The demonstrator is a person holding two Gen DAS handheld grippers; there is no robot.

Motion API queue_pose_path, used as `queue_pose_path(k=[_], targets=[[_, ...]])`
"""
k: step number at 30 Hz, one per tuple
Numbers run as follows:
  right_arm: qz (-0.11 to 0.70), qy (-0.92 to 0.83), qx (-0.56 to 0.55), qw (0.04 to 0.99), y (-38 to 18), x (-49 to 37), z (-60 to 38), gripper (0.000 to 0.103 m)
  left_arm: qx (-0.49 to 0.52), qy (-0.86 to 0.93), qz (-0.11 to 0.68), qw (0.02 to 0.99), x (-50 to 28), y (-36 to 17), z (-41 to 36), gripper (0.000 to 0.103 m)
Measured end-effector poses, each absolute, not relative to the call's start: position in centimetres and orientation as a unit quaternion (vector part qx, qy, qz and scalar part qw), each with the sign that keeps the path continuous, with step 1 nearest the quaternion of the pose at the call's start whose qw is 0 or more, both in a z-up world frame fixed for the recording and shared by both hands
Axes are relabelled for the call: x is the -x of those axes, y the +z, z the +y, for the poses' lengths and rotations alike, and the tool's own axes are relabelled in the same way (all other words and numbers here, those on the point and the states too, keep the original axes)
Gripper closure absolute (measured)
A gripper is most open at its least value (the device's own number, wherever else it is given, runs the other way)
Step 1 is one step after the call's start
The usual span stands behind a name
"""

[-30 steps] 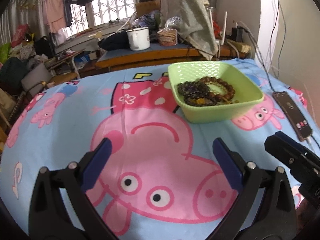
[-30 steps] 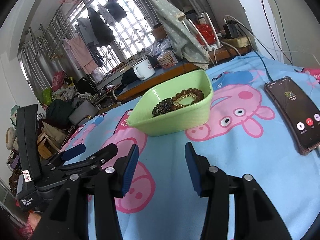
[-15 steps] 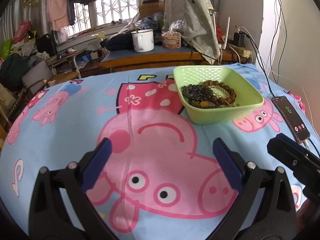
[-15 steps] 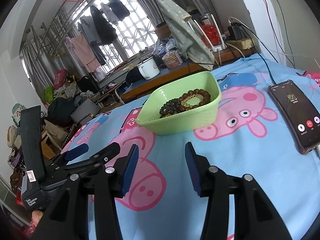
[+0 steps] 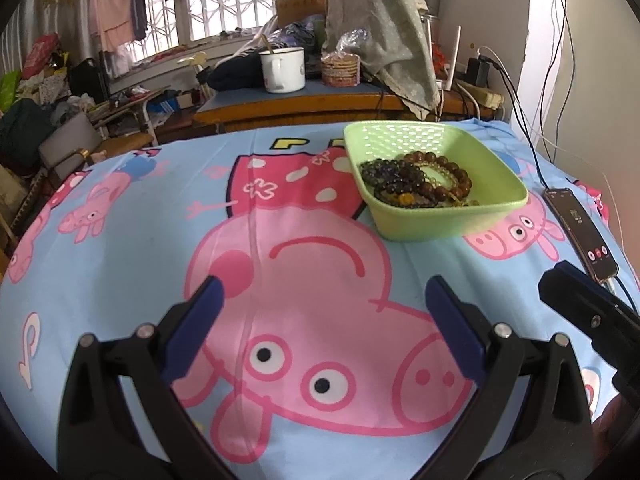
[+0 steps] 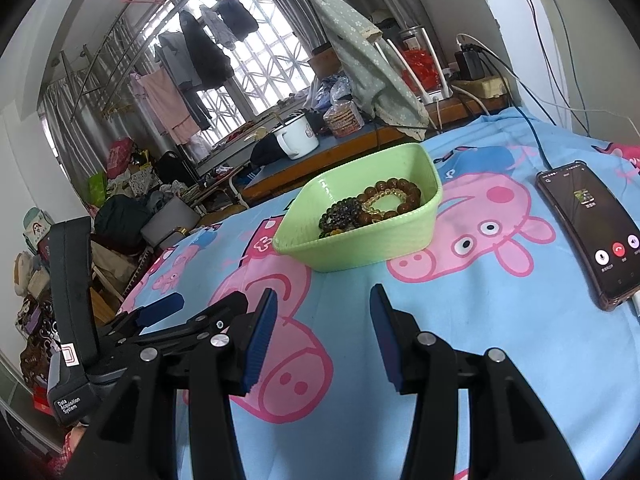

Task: Organize jewelry

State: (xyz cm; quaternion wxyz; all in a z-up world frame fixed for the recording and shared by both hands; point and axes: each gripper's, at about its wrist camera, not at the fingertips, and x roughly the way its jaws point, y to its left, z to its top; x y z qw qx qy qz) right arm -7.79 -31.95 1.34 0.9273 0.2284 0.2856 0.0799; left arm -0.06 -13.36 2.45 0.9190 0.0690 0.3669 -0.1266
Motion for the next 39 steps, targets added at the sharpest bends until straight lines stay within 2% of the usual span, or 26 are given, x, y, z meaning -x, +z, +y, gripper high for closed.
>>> queue_pose_path(k=[7,13,34,39], targets=[[0.282,0.072,-0.217,0.932,1.7,7.8,-32.0,0.084,-0.071,-0.123,0.365,0.920,-0.2,2.6,-13.3,0.006],[0.285,0.071,-0.205,0.934,1.7,7.8,-31.5,0.079,-0.070,-0.124,0.364,0.920,-0.2,2.7,-13.2,0.006],[0.295,0.064,-0.191,0.934,2.6,7.1,-31.6,0.079,-0.087,-0.114,0.343,0.928,-0.5,4.7,-14.0,0.006],[0.299,0.065,-0.196,0.931,2.3,7.0,-31.8,0.079,-0.082,-0.119,0.360,0.922,-0.8,4.3,-14.1,0.006]])
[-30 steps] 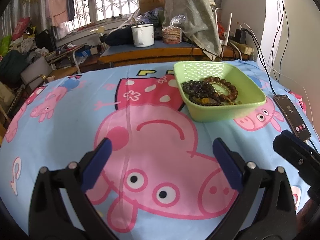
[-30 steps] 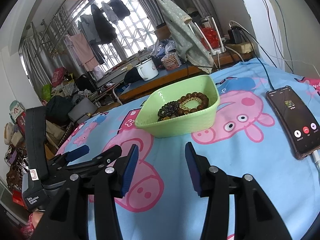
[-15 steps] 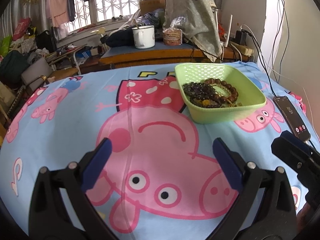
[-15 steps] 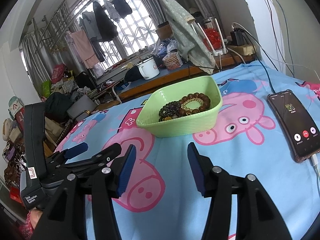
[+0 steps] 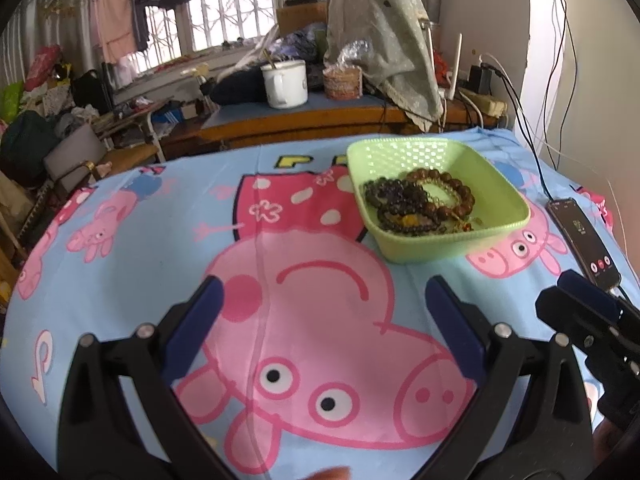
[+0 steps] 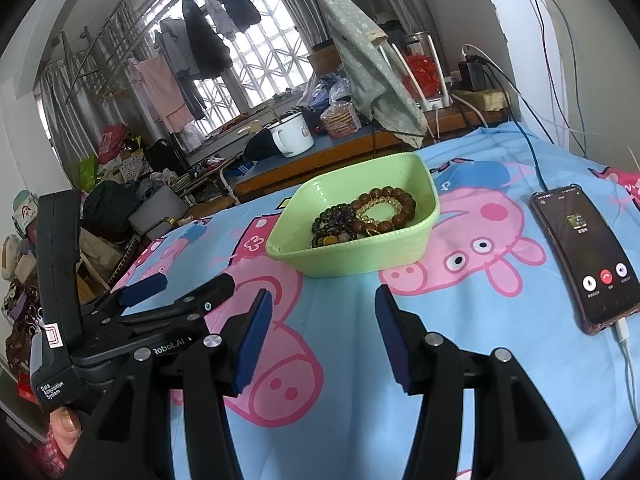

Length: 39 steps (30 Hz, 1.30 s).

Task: Organize jewelry

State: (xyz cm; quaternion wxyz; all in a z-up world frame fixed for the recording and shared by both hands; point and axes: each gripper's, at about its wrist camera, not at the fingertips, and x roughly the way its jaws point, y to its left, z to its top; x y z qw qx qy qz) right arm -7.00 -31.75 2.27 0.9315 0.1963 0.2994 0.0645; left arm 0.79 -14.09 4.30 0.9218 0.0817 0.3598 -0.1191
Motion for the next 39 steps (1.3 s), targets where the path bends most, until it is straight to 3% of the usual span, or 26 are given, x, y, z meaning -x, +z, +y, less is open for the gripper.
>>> queue_pose_path(k=[39], targets=[[0.297,0.071,-0.189,0.933,2.57,7.14,-31.13,0.079,-0.070,-0.114,0.372,0.919,-0.38,3.56,-13.61,0.006]])
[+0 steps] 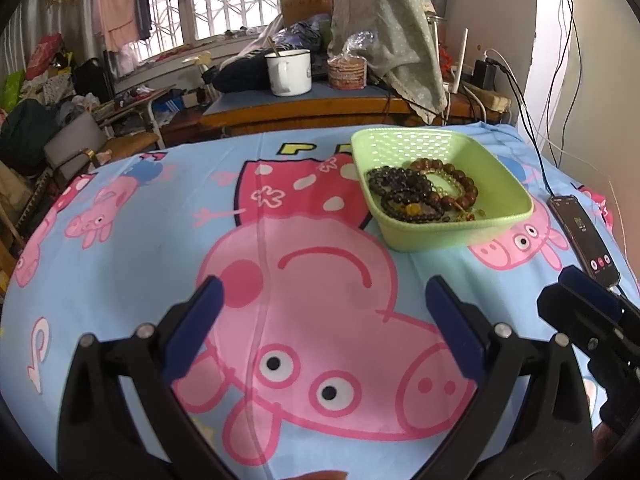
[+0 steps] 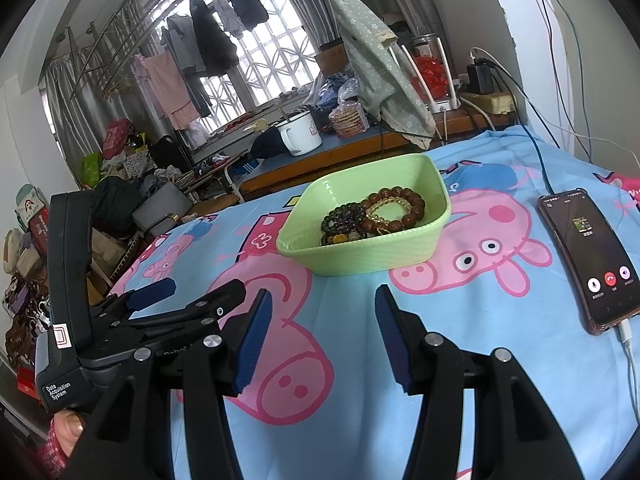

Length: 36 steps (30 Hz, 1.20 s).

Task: Organize jewelry

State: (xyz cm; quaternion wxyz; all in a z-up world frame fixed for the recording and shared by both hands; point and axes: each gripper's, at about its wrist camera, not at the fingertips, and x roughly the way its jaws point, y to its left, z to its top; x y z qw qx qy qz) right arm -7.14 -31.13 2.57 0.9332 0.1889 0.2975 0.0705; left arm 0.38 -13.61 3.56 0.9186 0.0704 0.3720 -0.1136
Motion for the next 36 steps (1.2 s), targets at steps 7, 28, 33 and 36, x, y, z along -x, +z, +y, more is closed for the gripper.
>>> queue_pose_path(k=[7,28,33,36], targets=[[0.300,0.070,-0.193,0.931,2.47,7.04,-31.06,0.079,-0.073,-0.114,0.371,0.919,-0.24,3.48,-13.63,0.006],[0.300,0.071,-0.193,0.931,2.45,7.07,-30.98,0.079,-0.070,-0.113,0.376,0.917,-0.27,3.16,-13.43,0.006],[0.300,0.071,-0.193,0.932,2.39,7.08,-30.92,0.079,-0.070,-0.106,0.376,0.918,-0.36,3.22,-13.29,0.006],[0.301,0.071,-0.192,0.931,2.38,7.09,-30.88,0.079,-0.069,-0.103,0.376,0.918,-0.42,3.28,-13.19,0.006]])
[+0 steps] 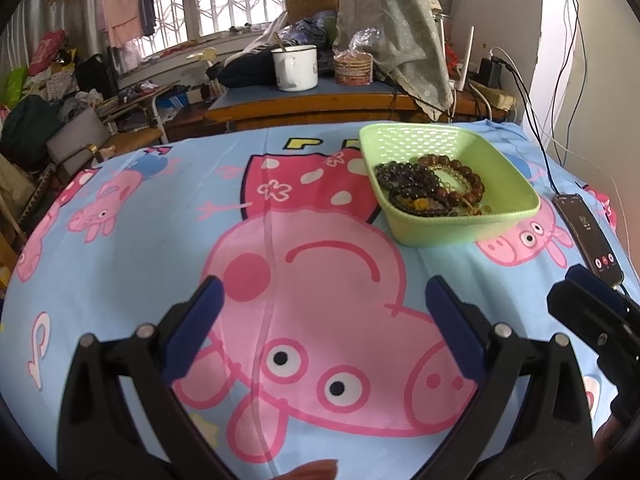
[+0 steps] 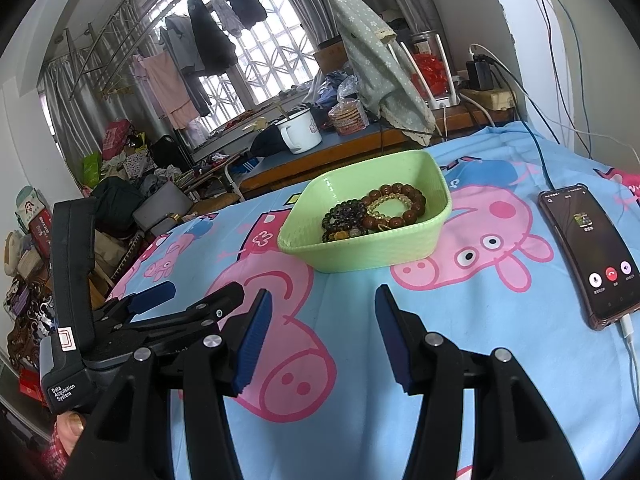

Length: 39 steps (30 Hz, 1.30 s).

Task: Organize jewelry

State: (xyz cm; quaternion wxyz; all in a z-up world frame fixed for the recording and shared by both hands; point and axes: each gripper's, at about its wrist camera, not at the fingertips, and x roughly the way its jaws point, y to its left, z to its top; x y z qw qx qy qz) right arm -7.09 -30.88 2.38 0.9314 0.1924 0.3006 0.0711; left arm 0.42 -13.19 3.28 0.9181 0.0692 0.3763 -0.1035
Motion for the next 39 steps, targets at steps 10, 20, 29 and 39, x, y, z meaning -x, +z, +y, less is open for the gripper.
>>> queue_pose_path(k=[10,20,29,39], targets=[[0.300,0.073,-0.190,0.932,2.35,6.99,-30.72,0.079,-0.079,-0.089,0.369,0.922,-0.26,3.48,-13.32,0.006],[0.300,0.076,-0.186,0.933,2.49,6.73,-30.58,0.079,-0.076,-0.098,0.374,0.919,-0.24,3.71,-13.35,0.006],[0.300,0.076,-0.184,0.933,2.55,6.66,-30.57,0.077,-0.066,-0.108,0.372,0.919,-0.27,3.69,-13.02,0.006],[0.300,0.076,-0.186,0.932,2.54,6.67,-30.63,0.076,-0.072,-0.097,0.370,0.921,-0.34,3.74,-12.95,0.006]])
